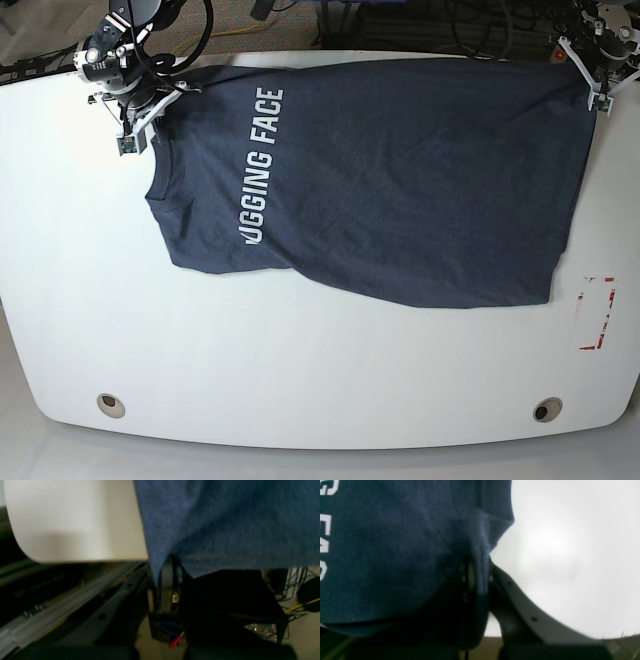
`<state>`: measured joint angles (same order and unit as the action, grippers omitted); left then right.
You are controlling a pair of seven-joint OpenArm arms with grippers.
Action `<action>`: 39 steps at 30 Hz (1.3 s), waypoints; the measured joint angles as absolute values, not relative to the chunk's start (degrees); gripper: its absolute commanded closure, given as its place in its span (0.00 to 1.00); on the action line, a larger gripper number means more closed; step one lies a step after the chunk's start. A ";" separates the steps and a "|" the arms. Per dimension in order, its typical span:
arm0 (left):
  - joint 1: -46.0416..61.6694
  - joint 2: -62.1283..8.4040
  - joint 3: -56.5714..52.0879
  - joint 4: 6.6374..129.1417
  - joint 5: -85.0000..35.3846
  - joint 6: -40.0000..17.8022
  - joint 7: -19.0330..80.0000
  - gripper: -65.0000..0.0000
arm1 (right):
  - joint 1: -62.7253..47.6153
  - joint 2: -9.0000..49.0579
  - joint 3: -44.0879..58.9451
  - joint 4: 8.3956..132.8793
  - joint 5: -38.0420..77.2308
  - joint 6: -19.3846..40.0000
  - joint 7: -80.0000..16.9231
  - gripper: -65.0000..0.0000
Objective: Fold the T-shirt properly
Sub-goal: 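Lay the spread shirt flat and release both grippers, then grasp the shirt's hem corners with both grippers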
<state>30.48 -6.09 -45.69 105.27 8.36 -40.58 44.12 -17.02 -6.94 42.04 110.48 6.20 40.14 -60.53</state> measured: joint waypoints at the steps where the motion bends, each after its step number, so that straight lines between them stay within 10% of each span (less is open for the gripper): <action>1: 30.48 -6.07 -45.91 105.12 8.45 -40.56 44.12 0.98 | -17.34 -7.05 42.02 110.45 6.17 40.12 -60.69 0.78; 6: 30.30 -6.07 -45.69 105.12 8.38 -40.56 44.07 0.82 | -18.26 -6.96 42.11 110.54 6.68 39.92 -60.62 0.18; 9: 30.33 -6.11 -45.71 105.12 8.78 -40.56 44.12 0.58 | -19.18 -6.63 42.30 110.56 13.85 39.94 -60.71 0.04; 14: 29.98 -6.02 -45.47 105.06 8.84 -40.53 44.12 0.33 | -20.16 -3.27 42.06 110.50 24.80 40.10 -60.75 0.04; 39: 19.84 -7.40 -43.99 105.58 8.60 -40.38 44.69 0.33 | 11.46 13.23 41.95 68.45 27.00 39.79 -60.23 0.04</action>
<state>19.84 -7.40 -43.99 105.58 8.60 -40.38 44.69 11.46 13.23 41.95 68.45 27.00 39.79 -60.23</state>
